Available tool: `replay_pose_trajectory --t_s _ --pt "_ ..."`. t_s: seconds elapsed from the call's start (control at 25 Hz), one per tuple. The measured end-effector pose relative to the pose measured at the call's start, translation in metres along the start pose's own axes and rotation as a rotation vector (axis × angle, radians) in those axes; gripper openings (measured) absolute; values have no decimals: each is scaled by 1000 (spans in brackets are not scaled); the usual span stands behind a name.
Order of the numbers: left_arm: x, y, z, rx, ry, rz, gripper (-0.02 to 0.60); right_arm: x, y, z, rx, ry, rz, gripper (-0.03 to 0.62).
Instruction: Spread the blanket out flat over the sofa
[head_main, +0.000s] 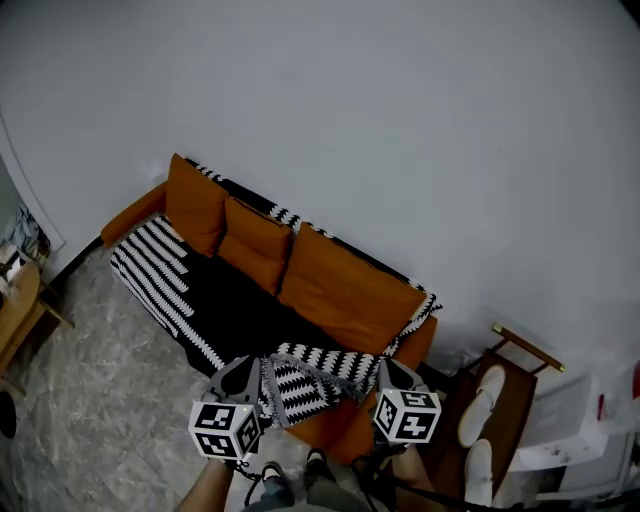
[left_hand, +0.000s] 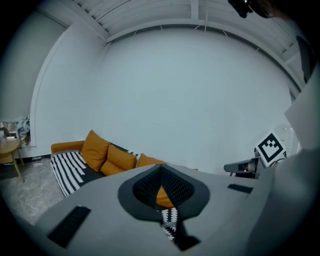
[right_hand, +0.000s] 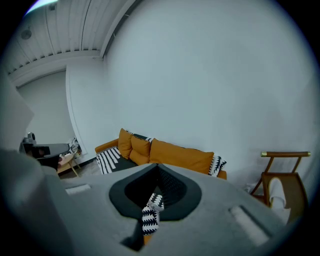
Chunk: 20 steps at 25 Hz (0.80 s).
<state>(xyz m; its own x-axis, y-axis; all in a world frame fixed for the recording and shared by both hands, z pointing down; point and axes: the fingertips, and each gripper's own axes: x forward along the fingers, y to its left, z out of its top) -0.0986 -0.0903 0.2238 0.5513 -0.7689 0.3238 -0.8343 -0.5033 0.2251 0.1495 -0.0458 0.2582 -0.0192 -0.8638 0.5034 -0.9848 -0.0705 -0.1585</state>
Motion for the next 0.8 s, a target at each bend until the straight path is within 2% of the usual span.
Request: replay_pose_trajectory --t_s 0.16,0.36,0.8 --pt "7 12 -10 -14 19 31 5 7 3 -1 -26 12 8 5" --pt "16 26 -33 -38 34 52 4 17 -5 -18 -67 24 -54 5" --pt "57 63 -119 -82 125 43 3 65 11 -100 -45 122 -61 5"
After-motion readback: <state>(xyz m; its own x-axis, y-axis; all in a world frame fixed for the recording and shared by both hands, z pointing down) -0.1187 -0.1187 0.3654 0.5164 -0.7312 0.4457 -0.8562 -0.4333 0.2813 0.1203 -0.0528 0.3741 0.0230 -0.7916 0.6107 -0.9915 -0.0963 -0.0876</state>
